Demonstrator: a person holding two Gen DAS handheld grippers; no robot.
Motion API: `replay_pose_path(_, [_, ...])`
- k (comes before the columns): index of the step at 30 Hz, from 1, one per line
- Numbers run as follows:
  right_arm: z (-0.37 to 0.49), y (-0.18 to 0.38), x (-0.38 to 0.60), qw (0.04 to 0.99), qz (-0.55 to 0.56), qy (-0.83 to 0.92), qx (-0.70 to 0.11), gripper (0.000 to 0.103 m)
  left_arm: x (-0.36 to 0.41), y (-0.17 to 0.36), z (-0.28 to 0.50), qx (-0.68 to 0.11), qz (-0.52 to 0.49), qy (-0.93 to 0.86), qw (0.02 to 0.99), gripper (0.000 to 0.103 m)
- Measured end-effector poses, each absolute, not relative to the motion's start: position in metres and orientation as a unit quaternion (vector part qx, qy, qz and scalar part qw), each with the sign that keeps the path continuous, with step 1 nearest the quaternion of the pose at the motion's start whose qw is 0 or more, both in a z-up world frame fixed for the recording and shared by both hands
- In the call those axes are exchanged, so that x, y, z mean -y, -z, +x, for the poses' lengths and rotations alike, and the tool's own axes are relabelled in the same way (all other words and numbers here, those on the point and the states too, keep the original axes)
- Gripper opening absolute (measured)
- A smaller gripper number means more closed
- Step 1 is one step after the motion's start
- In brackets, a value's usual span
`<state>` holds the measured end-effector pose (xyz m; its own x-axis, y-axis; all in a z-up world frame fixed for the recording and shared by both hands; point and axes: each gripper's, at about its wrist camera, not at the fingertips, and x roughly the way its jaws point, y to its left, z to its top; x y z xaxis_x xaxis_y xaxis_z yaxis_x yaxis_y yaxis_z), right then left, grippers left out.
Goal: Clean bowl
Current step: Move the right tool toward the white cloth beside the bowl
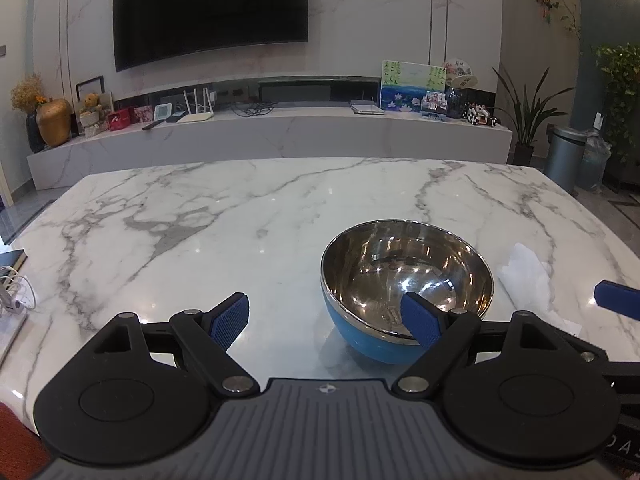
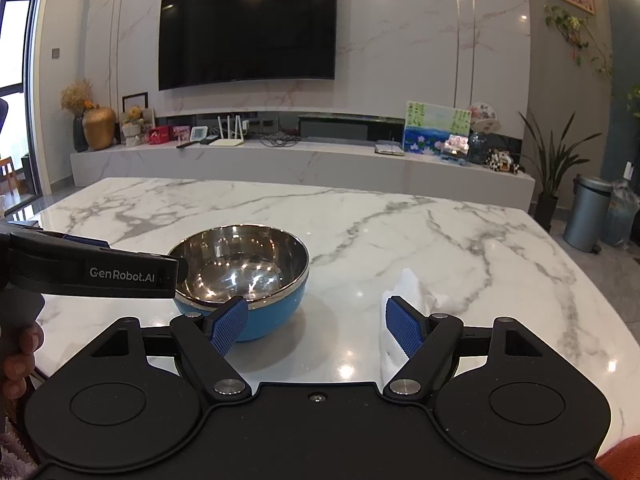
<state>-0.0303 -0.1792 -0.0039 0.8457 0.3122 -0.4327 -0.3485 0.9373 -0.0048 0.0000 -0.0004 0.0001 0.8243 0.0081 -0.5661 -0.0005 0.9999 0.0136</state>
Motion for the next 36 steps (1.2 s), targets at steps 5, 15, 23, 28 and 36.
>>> replay_pose_path(5, [-0.031,0.005,0.183,0.959,-0.040,-0.174,-0.219,0.074,0.004,-0.001,0.000,-0.297,0.028,-0.005,0.955,0.083])
replay_pose_path(15, [-0.026,0.006,0.186,0.956,-0.030,-0.167,-0.240,0.074,0.000,-0.002,-0.001,-0.294,0.021,-0.013,0.956,0.083])
replay_pose_path(23, [-0.026,0.005,0.185,0.959,-0.029,-0.157,-0.235,0.074,0.001,-0.004,-0.001,-0.286,0.028,-0.015,0.958,0.083])
replay_pose_path(28, [-0.026,0.005,0.187,0.958,-0.028,-0.160,-0.235,0.074,0.000,-0.006,0.000,-0.279,0.026,-0.011,0.960,0.083])
replay_pose_path(36, [-0.026,0.007,0.185,0.959,-0.035,-0.153,-0.238,0.074,-0.003,-0.005,0.002,-0.292,0.023,0.001,0.956,0.083])
